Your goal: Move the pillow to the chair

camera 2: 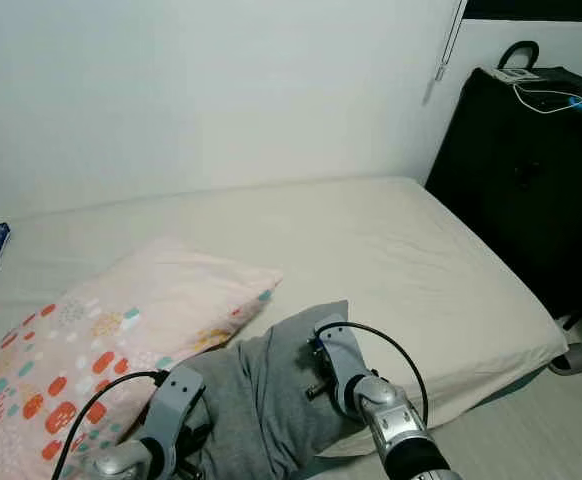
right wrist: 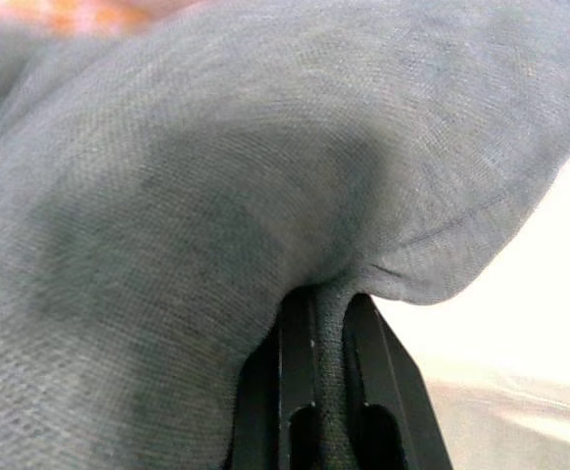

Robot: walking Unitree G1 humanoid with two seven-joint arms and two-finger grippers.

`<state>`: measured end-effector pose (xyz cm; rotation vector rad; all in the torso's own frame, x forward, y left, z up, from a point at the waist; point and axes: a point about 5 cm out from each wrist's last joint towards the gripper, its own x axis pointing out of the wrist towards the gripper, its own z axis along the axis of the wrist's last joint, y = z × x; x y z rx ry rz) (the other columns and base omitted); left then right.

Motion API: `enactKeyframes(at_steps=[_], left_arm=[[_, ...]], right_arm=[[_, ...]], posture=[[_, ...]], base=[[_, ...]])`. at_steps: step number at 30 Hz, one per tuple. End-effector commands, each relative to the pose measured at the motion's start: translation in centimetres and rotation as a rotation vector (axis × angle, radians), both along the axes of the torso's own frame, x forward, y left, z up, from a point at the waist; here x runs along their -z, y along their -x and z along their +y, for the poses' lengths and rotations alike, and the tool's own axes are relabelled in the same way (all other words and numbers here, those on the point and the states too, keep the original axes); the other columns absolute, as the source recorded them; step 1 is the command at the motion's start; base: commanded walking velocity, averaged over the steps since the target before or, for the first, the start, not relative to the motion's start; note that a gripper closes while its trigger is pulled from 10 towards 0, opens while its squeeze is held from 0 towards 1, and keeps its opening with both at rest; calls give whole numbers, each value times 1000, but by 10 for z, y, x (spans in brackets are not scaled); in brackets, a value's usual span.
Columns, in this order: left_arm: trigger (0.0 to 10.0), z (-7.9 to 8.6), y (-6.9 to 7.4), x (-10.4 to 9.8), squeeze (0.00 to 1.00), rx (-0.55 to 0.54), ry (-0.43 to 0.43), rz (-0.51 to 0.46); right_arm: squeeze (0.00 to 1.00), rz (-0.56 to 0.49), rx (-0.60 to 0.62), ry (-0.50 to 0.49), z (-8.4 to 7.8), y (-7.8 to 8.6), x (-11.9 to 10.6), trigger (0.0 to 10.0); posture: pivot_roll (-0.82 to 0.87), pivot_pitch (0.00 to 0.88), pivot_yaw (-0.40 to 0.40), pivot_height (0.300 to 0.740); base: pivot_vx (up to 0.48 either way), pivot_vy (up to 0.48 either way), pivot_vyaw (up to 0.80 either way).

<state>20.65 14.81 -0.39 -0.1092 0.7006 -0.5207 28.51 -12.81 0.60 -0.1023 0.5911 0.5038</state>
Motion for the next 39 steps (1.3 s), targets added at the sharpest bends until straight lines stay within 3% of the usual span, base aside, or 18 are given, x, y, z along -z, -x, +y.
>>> enactKeyframes(at_steps=[1, 3, 5, 9, 12, 15, 19, 20, 24, 28, 31, 33, 34, 35, 36, 37, 38, 39], left_arm=[[10000, -42, -18, -62, 0, 146, 413, -193], [10000, -42, -18, -62, 0, 146, 413, -193], [10000, -44, -16, -97, 0, 227, 625, -258], [10000, -41, -19, -126, 0, 269, 748, -344], [10000, -39, -20, -134, 0, 278, 757, -377], [10000, -37, -23, -159, 0, 319, 788, -469], [10000, -35, -29, -168, 0, 290, 792, -506], [10000, -33, -38, -163, 0, 238, 717, -509], [10000, -33, -46, -153, 0, 173, 605, -469], [10000, -34, -45, -154, 0, 170, 614, -466], [10000, -36, -42, -172, 0, 154, 754, -506], [10000, -32, -46, -179, 0, 117, 763, -544], [10000, -26, -57, -181, 0, 33, 672, -597], [10000, -26, -57, -181, 0, 33, 672, -597], [10000, -22, -64, -182, 0, -27, 597, -633], [10000, -14, -78, -175, 0, -146, 418, -646], [10000, -14, -78, -175, 0, -146, 418, -646], [10000, -9, -86, -169, 0, -216, 297, -654]], right_arm=[[0, -144, -140, -215, 42, -17, -41, 10000], [0, -144, -140, -215, 42, -17, -41, 10000], [0, -185, -269, -316, 58, -20, -69, 10000], [0, -244, -388, -368, 75, -24, -101, 10000], [0, -272, -408, -384, 78, -27, -112, 10000], [0, -337, -489, -417, 87, -28, -141, 10000], [0, -384, -513, -413, 91, -28, -152, 10000], [0, -406, -471, -406, 89, -32, -154, 10000], [0, -426, -318, -386, 78, -43, -154, 10000], [0, -430, -263, -386, 73, -46, -154, 10000], [0, -472, -86, -484, 54, -57, -171, 10000], [0, -517, -52, -506, 49, -59, -178, 10000], [0, -568, -8, -537, 44, -61, -185, 10000], [0, -568, -8, -537, 44, -61, -185, 10000], [0, -601, 23, -557, 41, -63, -189, 10000], [0, -634, 62, -531, 35, -65, -188, 10000], [0, -634, 62, -531, 35, -65, -188, 10000], [0, -651, 85, -507, 31, -66, -186, 10000]], posture=[[64, 0, -127, 732], [64, 0, -127, 732], [64, 0, -125, 732], [69, 0, -128, 732], [70, 0, -131, 732], [70, 0, -132, 732], [72, 0, -134, 732], [73, 0, -135, 732], [74, 0, -137, 732], [72, 0, -137, 732], [64, 0, -140, 732], [64, 0, -139, 732], [61, 0, -131, 732], [61, 0, -131, 732], [61, 0, -128, 732], [65, 0, -118, 732], [65, 0, -118, 732], [66, 0, -117, 732]], base=[[0, 0, 0], [0, 0, 0], [0, 0, 0], [0, 0, 0], [0, 0, 0], [0, 0, 0], [0, 0, 0], [0, 0, 0], [0, 0, 0], [0, 0, 0], [0, 0, 0], [0, 0, 0], [0, 0, 0], [0, 0, 0], [0, 0, 0], [0, 0, 0], [0, 0, 0], [0, 0, 0]])
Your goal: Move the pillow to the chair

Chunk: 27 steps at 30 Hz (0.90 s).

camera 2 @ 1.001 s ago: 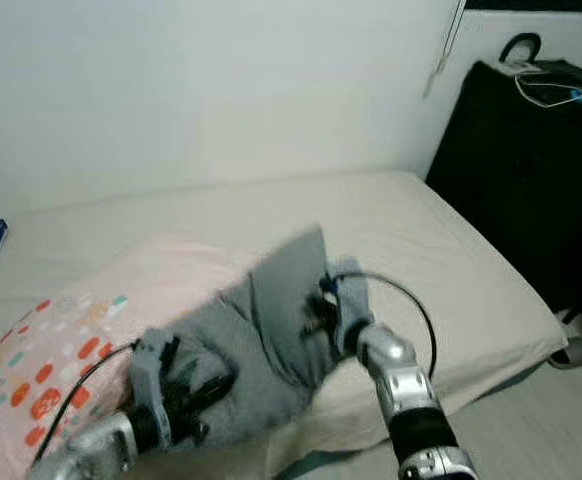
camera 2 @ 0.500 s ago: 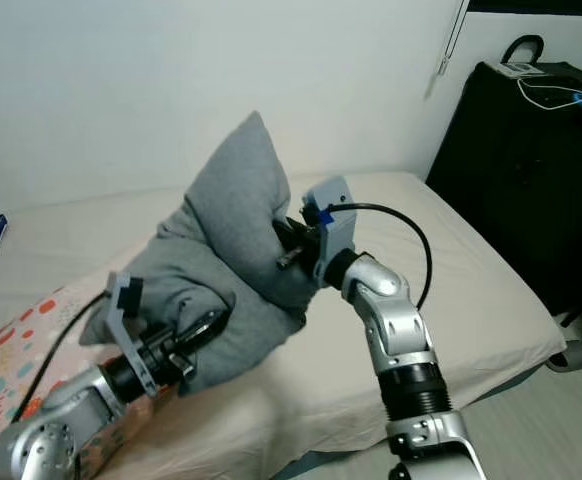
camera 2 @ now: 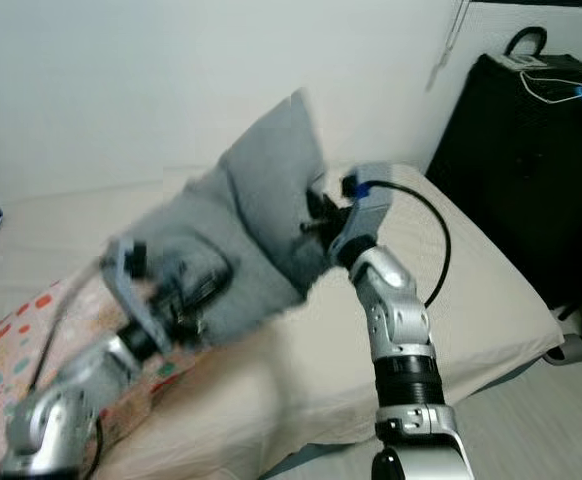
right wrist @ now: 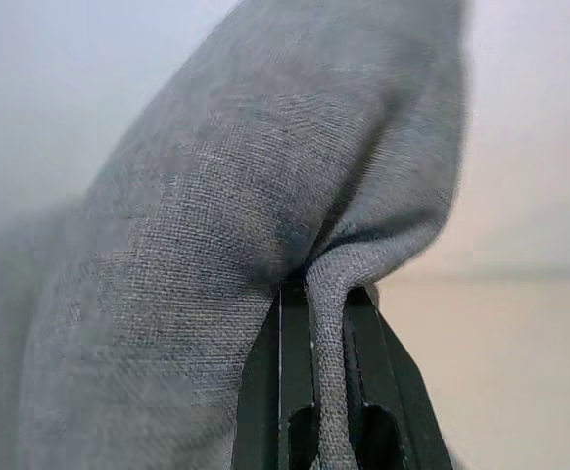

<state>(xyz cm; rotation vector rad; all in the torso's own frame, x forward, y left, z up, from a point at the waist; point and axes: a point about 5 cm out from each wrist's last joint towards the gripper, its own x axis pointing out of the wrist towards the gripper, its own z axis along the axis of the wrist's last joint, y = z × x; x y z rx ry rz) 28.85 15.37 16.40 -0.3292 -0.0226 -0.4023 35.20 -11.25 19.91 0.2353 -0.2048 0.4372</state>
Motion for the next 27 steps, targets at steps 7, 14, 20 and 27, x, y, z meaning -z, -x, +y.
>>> enactKeyframes(at_steps=[7, 14, 20, 27], left_arm=[[10000, 8, -18, 25, 0, -300, -206, 37], [10000, -13, 2, 77, 0, -208, -338, 207], [10000, -19, 10, 106, 0, -191, -501, 246], [10000, -7, 7, 99, 0, -290, -442, 167]], right_arm=[[0, 138, -11, 59, 9, 8, 50, 10000], [0, 285, -56, 285, 18, 30, 112, 10000], [0, 304, -53, 368, 17, 33, 125, 10000], [0, 332, -34, 347, 10, 33, 132, 10000]], posture=[[68, 0, -103, 732], [69, 0, -128, 732], [65, 0, -126, 732], [66, 0, -130, 732]], base=[[0, 0, 0], [0, 0, 0], [0, 0, 0], [0, 0, 0]])
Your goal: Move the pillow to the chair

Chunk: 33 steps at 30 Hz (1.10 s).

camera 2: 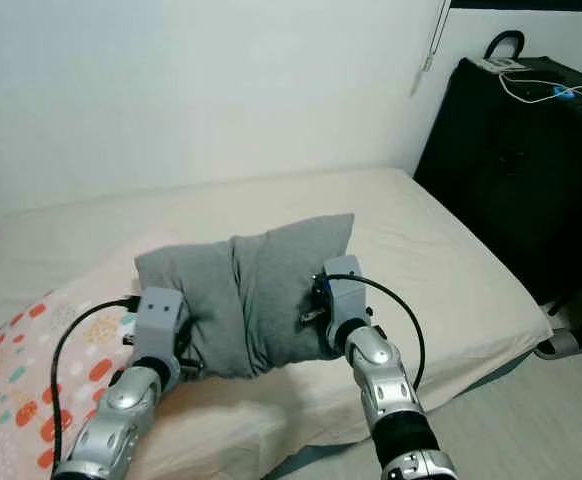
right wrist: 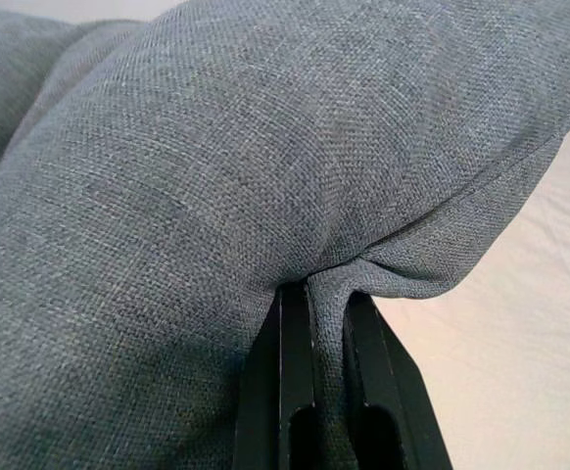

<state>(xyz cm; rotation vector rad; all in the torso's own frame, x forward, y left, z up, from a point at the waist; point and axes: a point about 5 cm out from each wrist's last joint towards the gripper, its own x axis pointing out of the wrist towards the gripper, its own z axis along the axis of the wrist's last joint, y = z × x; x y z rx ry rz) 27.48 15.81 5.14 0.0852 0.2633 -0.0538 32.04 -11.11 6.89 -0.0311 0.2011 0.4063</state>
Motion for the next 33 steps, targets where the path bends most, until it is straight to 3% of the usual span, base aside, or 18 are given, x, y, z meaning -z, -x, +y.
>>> enactKeyframes(at_steps=[1, 10, 15, 33], left_arm=[[10000, -12, -7, -15, 0, 31, 14, -94], [10000, -16, -6, -17, 0, 42, 9, -111], [10000, -22, -3, -14, 0, 60, 6, -132], [10000, -20, -3, -16, 0, 28, 24, -143]], right_arm=[[0, 7, -46, -1, 9, 3, 4, 10000], [0, 9, -44, 12, 9, 6, 10, 10000], [0, 1, -49, 10, 9, 6, 11, 10000], [0, -3, -73, 13, 14, 4, 10, 10000]], posture=[[68, 0, -129, 732], [69, 0, -129, 732], [69, 0, -129, 732], [73, 0, -140, 732]], base=[[0, 0, 0], [0, 0, 0], [0, 0, -800], [0, 0, -800]])
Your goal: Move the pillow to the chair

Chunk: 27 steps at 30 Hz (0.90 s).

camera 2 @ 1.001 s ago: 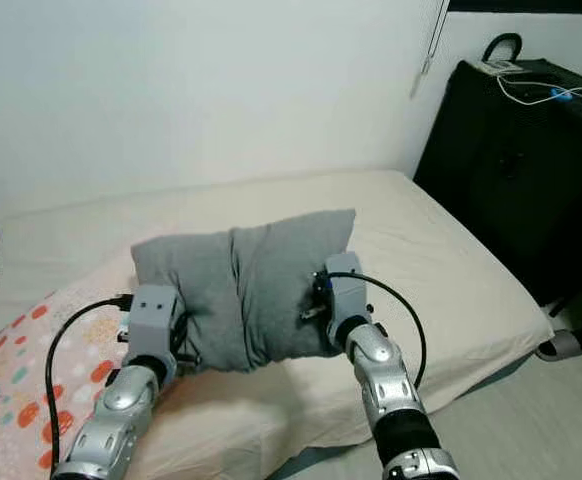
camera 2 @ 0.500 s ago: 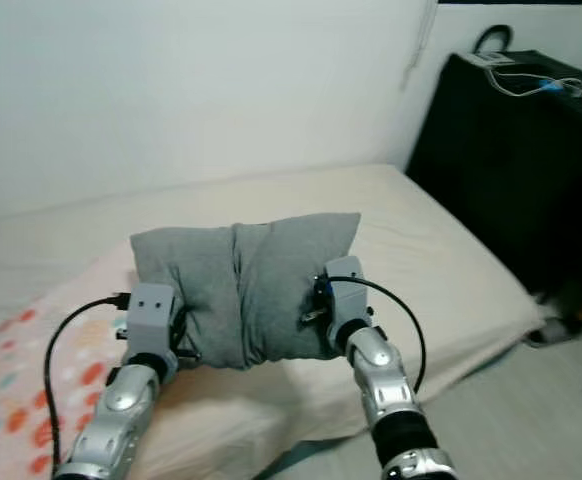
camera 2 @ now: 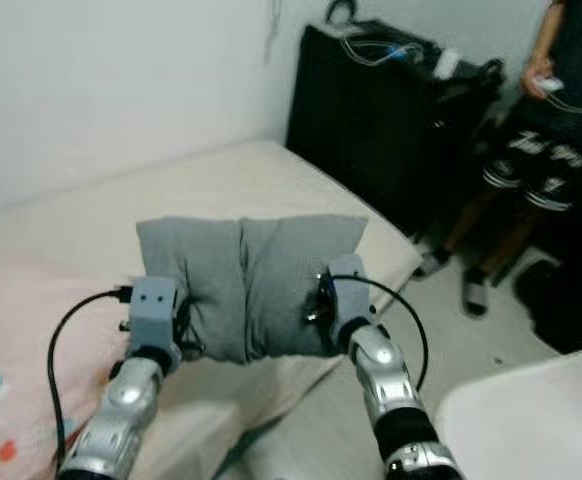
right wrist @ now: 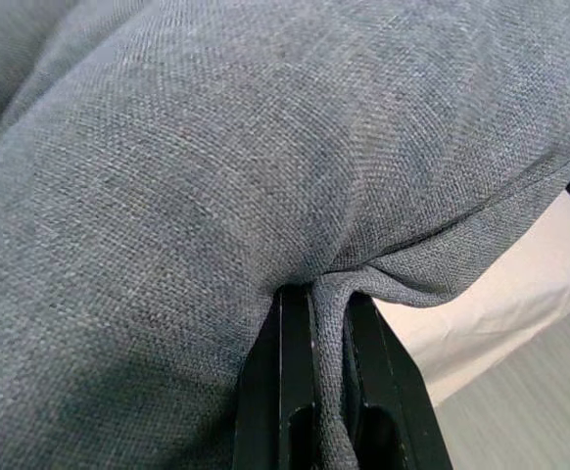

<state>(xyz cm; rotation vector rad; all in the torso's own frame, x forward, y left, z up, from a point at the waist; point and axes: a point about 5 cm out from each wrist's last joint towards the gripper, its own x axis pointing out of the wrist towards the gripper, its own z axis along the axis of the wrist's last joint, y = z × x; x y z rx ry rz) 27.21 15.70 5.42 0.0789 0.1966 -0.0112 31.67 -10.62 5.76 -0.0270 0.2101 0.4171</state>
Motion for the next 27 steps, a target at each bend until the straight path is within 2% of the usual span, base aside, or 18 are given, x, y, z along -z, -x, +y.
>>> enactKeyframes(at_steps=[1, 9, 27], left_arm=[[10000, -19, -6, -13, 0, 63, 19, -75], [10000, -26, -10, -13, 0, 76, 13, -77], [10000, -16, -11, -13, 0, 132, -52, -66]], right_arm=[[0, -13, -63, 15, 9, 1, -1, 10000], [0, -12, -67, 40, 5, -1, -1, 10000], [0, -36, -9, 31, 7, -4, -6, 10000]], posture=[[71, 0, -143, 732], [68, 0, -152, 732], [75, 0, -59, 732]], base=[[0, 0, -800], [0, 0, -800], [0, 0, -800]])
